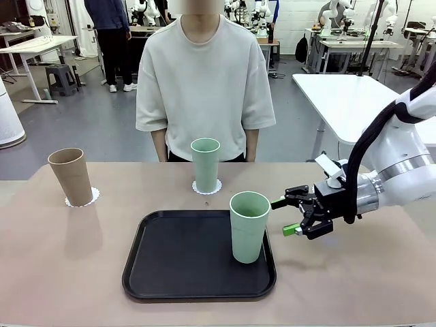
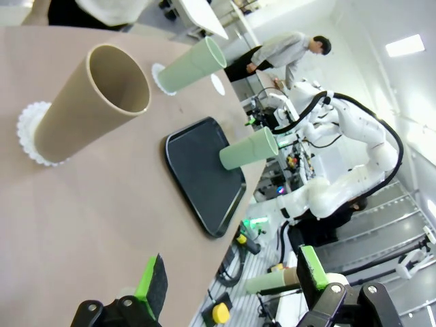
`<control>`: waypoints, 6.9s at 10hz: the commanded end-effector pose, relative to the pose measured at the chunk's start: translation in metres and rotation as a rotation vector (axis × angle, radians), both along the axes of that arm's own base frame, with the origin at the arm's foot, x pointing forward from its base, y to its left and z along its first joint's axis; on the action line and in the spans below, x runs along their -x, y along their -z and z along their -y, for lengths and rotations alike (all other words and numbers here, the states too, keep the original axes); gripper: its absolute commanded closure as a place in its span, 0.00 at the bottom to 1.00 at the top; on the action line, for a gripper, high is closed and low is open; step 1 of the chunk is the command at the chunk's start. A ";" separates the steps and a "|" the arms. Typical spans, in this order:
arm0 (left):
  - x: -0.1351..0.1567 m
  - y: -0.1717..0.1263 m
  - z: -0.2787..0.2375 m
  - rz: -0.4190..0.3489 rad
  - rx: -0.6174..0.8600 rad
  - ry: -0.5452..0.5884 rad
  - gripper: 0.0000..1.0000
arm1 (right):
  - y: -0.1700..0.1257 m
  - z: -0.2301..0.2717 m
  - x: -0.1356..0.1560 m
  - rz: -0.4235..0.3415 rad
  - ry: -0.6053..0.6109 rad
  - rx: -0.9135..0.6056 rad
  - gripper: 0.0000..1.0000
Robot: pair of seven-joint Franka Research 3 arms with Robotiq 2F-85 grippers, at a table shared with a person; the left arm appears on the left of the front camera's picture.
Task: Place coasters on the table and set cups on them.
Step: Take one Reusable plastic cup from the Flat Tray and place it on a coaster set by the human.
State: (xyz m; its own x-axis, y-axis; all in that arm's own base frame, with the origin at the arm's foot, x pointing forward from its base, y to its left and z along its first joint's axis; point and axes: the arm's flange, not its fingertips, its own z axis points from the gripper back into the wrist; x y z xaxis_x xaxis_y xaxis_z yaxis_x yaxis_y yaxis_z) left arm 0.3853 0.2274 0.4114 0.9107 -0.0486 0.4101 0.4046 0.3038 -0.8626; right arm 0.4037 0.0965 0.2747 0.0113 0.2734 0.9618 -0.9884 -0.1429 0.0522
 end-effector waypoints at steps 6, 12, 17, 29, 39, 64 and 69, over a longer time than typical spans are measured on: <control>0.000 -0.002 -0.002 0.000 -0.003 0.004 0.00 | 0.022 -0.039 -0.011 0.004 -0.017 0.035 0.00; 0.000 -0.002 -0.002 0.000 -0.003 0.004 0.00 | 0.027 -0.052 -0.007 -0.030 -0.052 0.038 0.00; 0.000 -0.002 -0.002 0.000 -0.003 0.004 0.00 | 0.034 -0.062 -0.004 -0.047 -0.083 0.027 0.00; 0.000 -0.002 -0.002 0.000 -0.003 0.004 0.00 | 0.044 -0.089 -0.006 -0.072 -0.190 -0.061 0.00; 0.000 -0.002 -0.002 0.000 -0.003 0.004 0.00 | 0.010 -0.071 -0.006 -0.073 -0.143 -0.166 0.20; 0.000 -0.002 -0.002 0.000 -0.003 0.004 0.00 | -0.146 0.152 -0.112 -0.016 0.457 -0.063 0.17; 0.000 -0.002 -0.002 0.000 -0.003 0.004 0.00 | -0.117 0.206 -0.124 0.029 0.158 -0.069 0.17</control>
